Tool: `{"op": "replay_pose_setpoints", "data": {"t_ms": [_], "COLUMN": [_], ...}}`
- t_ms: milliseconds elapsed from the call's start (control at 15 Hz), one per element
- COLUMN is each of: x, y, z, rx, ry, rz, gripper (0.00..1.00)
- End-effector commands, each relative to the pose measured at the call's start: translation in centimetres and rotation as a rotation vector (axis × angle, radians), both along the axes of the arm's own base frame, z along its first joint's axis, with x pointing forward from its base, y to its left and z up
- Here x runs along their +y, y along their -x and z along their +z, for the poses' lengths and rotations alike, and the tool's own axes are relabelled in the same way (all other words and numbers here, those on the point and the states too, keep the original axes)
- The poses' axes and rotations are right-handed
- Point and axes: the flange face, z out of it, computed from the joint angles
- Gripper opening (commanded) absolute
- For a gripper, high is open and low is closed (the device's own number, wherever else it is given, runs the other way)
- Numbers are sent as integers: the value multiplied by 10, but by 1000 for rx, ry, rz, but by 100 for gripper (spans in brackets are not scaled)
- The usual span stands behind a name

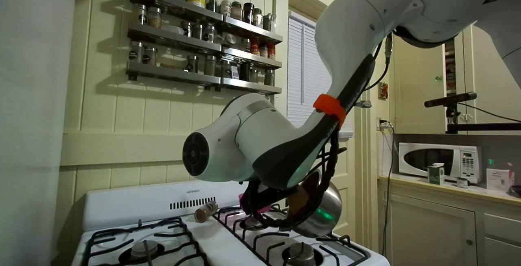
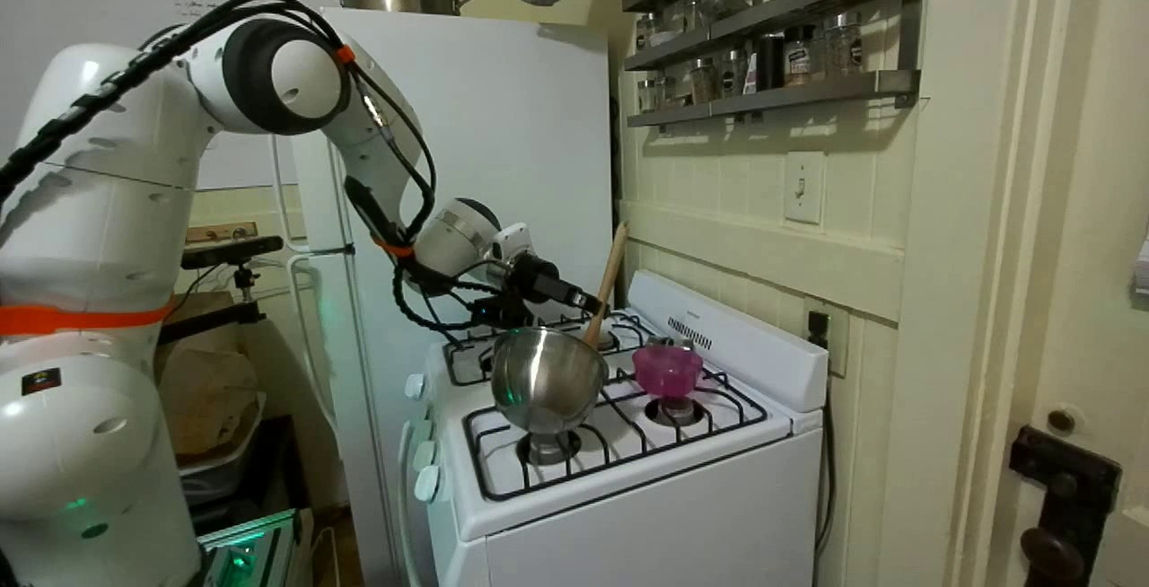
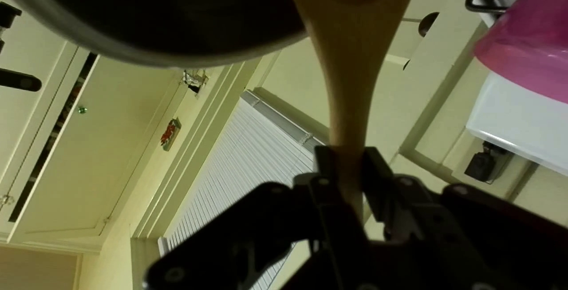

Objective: Pick up the wooden spatula, then move it around the inside of the bowl

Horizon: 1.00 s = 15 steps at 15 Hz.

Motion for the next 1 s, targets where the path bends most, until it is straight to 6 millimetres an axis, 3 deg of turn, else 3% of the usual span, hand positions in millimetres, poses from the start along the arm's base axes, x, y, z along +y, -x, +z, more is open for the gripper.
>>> {"op": "replay_pose_setpoints", "data": {"t_ms": [0,933], "x": [14,29], "y": [-6,-15], "z": [-8,-5], "rx": [-5,-8], "ry": [-6,-8], "rz": [29,81], "gripper": [5,5]}}
